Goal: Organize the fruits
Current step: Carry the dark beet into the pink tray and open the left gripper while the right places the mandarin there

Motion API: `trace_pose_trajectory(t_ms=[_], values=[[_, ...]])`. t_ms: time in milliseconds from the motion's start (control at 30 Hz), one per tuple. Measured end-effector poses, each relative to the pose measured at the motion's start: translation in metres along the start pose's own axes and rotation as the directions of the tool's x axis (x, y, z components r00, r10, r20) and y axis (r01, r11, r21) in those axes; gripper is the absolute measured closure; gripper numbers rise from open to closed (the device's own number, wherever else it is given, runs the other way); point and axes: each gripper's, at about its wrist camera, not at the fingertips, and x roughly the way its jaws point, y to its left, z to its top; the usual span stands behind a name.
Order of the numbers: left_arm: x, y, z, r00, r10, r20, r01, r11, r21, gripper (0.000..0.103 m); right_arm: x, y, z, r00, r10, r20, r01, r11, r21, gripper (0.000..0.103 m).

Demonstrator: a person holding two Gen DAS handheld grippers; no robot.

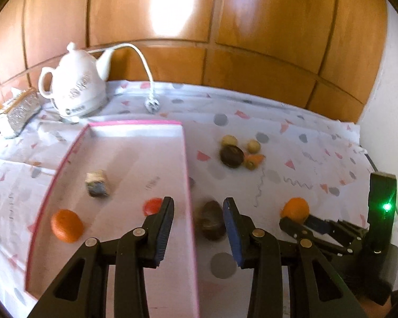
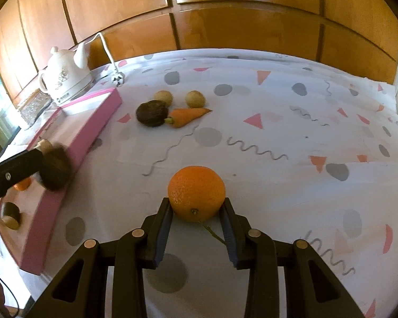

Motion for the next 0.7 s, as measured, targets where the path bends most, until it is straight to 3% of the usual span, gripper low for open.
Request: trace_pose_trajectory(t_ms=[33, 133, 233, 367, 433, 500, 633, 700], values=[[-0.001, 0.004, 0.001, 1.000, 0.003, 0.002, -0.003, 1.000, -0.001, 0.064, 0.000, 0.003, 0.001, 1.000, 0.015, -0.004, -0.015, 1.000, 0.001, 0.067], [0.004, 0.012, 0.001, 1.000, -0.001, -0.021, 0.001, 1.000, -0.017, 0.078, 0.002, 0.012, 0.001, 1.000, 0.024, -0.010, -0.024, 0.999, -0.030, 0.067], [0.007, 0.022, 0.001, 0.999, -0.024, -0.039, 0.022, 0.998, -0.060, 0.080, 0.004, 0.014, 0.000, 1.000, 0.019, -0.011, -0.019, 0.999, -0.038, 0.067], [0.008, 0.016, 0.001, 0.995, -0.089, -0.052, 0.087, 0.995, -0.044, 0.079, 0.003, 0.009, 0.001, 1.000, 0.014, -0.010, -0.015, 1.000, -0.019, 0.067], [0.009, 0.007, 0.001, 0.991, -0.121, -0.063, 0.119, 0.993, -0.023, 0.073, 0.003, 0.006, 0.001, 1.000, 0.010, -0.009, -0.010, 1.000, -0.010, 0.067], [0.012, -0.005, 0.001, 0.986, -0.143, -0.080, 0.145, 0.989, 0.011, 0.052, 0.001, 0.003, 0.002, 1.000, -0.006, -0.004, 0.006, 1.000, -0.009, 0.067], [0.025, -0.038, 0.001, 0.979, -0.160, -0.124, 0.172, 0.980, 0.097, 0.050, -0.002, -0.004, 0.003, 1.000, 0.000, 0.006, 0.000, 1.000, 0.009, 0.067], [0.037, -0.051, 0.001, 0.980, -0.129, -0.152, 0.151, 0.978, 0.146, 0.049, 0.000, -0.007, 0.003, 1.000, 0.004, 0.003, -0.005, 1.000, 0.019, 0.067]])
